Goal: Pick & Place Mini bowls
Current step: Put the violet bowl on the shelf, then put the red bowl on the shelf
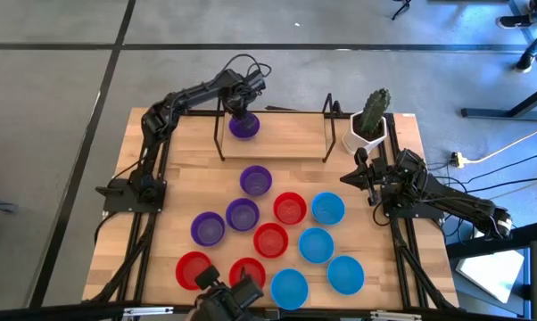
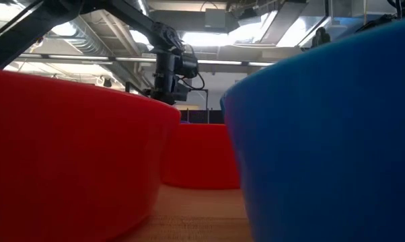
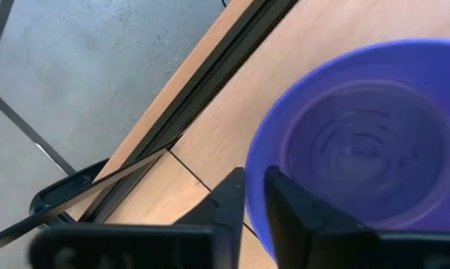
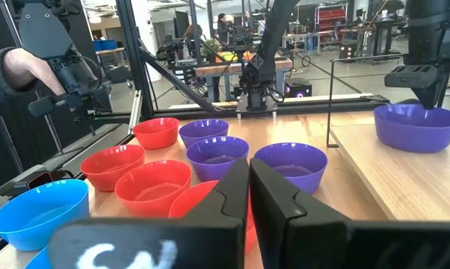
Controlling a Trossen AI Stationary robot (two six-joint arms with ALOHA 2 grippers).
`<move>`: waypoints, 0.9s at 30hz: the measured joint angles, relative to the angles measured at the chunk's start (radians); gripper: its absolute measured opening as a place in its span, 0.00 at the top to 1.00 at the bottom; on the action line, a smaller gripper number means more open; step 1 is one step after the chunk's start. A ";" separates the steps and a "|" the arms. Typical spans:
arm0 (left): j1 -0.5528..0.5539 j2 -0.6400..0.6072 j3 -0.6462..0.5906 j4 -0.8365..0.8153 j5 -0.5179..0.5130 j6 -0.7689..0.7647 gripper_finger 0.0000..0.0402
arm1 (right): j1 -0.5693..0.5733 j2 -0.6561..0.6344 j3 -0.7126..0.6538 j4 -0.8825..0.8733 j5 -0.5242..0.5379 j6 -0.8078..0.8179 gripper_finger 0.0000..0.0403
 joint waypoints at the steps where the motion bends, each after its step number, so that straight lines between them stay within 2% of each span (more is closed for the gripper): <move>1: -0.001 0.000 0.000 0.000 0.000 0.007 0.84 | 0.000 0.000 0.000 0.000 0.000 0.000 0.96; 4: -0.009 0.001 0.000 0.001 -0.031 0.015 0.75 | 0.000 0.000 0.000 -0.001 0.000 0.000 0.96; 9: -0.032 -0.009 -0.001 0.004 -0.194 0.061 0.62 | 0.000 0.000 0.000 -0.003 0.000 0.000 0.96; 15: -0.123 -0.099 0.056 0.007 -0.205 0.158 0.56 | 0.000 0.000 0.000 -0.003 0.000 0.000 0.96; 19: -0.228 -0.232 0.075 0.003 -0.176 0.227 0.57 | 0.000 0.000 0.000 -0.003 0.000 -0.001 0.96; 22: -0.331 -0.366 0.076 -0.013 -0.157 0.262 0.63 | 0.000 0.000 0.000 -0.001 0.000 -0.001 0.96; 27: -0.503 -0.613 0.060 -0.032 -0.141 0.156 0.77 | 0.000 0.000 0.000 0.000 0.000 -0.004 0.96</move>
